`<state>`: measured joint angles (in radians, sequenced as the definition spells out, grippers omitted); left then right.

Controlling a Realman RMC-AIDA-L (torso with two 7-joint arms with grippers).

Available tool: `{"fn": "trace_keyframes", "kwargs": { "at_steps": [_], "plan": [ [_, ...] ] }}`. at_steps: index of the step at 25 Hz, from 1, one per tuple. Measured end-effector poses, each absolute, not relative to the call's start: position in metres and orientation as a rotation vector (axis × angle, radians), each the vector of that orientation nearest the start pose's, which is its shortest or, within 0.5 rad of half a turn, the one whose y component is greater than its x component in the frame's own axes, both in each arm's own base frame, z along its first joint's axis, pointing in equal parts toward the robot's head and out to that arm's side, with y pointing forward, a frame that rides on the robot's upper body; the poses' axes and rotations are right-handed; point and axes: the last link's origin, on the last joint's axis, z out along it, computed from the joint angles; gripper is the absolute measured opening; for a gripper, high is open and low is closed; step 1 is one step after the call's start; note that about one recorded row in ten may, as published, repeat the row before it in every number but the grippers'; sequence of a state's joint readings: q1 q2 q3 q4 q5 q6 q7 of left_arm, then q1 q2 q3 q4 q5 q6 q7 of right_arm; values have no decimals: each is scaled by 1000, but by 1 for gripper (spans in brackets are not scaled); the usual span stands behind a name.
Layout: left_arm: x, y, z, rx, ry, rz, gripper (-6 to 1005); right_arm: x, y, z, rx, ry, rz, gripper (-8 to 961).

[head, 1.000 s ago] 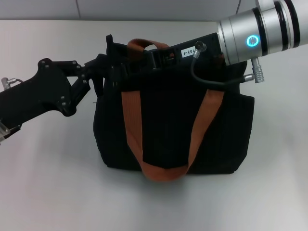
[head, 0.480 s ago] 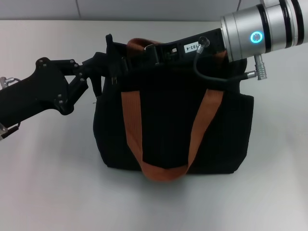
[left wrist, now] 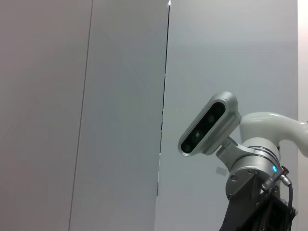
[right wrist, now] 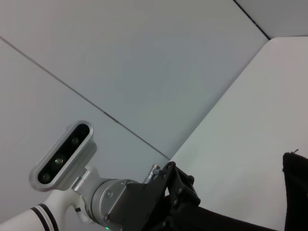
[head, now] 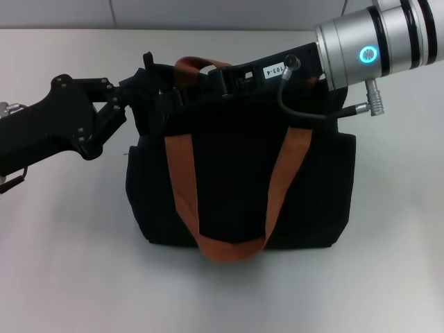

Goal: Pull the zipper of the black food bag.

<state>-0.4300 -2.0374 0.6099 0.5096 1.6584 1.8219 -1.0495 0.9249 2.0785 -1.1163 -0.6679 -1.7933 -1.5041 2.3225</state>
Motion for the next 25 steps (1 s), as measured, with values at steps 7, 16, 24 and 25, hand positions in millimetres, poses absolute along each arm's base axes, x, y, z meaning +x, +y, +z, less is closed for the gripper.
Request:
{"fn": "trace_keyframes", "kwargs": {
  "at_steps": [7,16,24,25],
  "plan": [
    [-260,295,38,-2480,-276,-1213,119,83,380,-45,-3015,1346,632,428],
    [-256,298,35,-2484,-287,-1215,122,80,378,-45,-3037,1302,625,400],
    [-264,295,38,-2466,-309,-1201,125,80,377,-44,-3046,1289,626,199],
    [-265,294,38,-2463,-315,-1197,126,80,377,-44,-3047,1288,627,138]
  ]
}}
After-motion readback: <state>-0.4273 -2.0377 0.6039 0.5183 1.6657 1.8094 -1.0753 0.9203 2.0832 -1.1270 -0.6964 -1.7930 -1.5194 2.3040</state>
